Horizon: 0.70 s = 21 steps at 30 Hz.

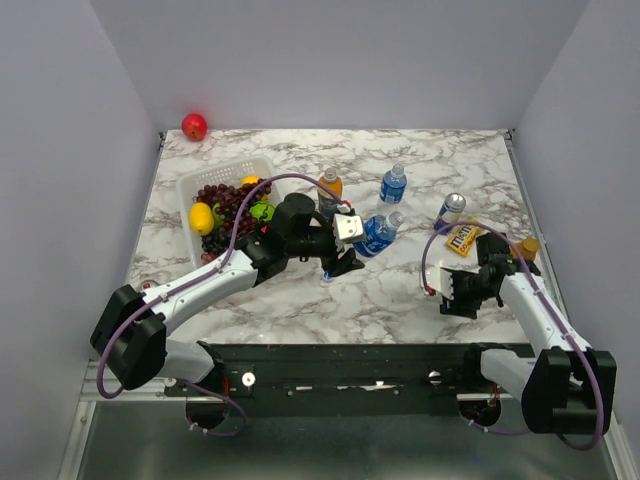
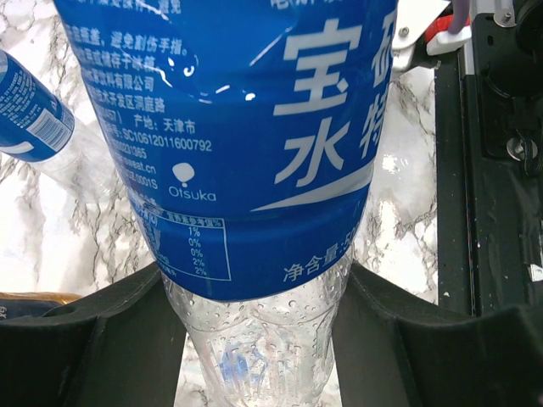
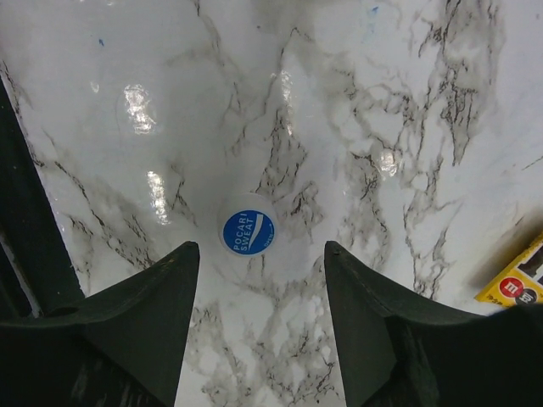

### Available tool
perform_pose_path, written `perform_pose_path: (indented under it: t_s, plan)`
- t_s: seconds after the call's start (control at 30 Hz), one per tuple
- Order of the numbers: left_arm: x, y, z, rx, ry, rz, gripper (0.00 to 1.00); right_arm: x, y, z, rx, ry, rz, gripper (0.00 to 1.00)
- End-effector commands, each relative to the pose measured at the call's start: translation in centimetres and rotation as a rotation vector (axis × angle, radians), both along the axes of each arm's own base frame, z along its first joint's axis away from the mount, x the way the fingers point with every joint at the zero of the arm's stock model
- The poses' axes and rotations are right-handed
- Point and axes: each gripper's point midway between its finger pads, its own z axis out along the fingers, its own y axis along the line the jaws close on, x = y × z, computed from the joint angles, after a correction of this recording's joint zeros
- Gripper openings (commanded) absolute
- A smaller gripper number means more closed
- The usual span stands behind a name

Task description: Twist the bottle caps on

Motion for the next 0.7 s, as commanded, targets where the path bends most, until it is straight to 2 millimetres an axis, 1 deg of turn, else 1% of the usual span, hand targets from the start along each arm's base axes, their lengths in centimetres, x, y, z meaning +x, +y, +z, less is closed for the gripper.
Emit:
perform_pose_path:
  t_s: [0.0,0.13,0.33,0.47,0.67]
  plan:
    - [0.3,-0.1,0.3,-0.010,0.009,0.015,0.00,1.4,-0.5,-0.7,-0.045,-0.050,0.038,0.68]
    - [0.3,-0.1,0.3,-0.012,0.012,0.015,0.00,2.0,-0.6,-0.9,-0.040,-0.043,0.016,0.68]
    - [0.4,-0.2,0.2,-0.012,0.013,0.018,0.00,1.7,-0.1,-1.3,-0.015,0.016,0.018,0.66]
    - [0.5,-0.1,0.1,-0.010,0.015,0.023,0.00,1.6,0.4,-1.5,-0.003,0.025,0.026,0.65]
    - [0.7,-0.1,0.0,-0.009,0.017,0.028,0.00,1.6,0.7,-1.8,-0.001,0.051,0.023,0.57]
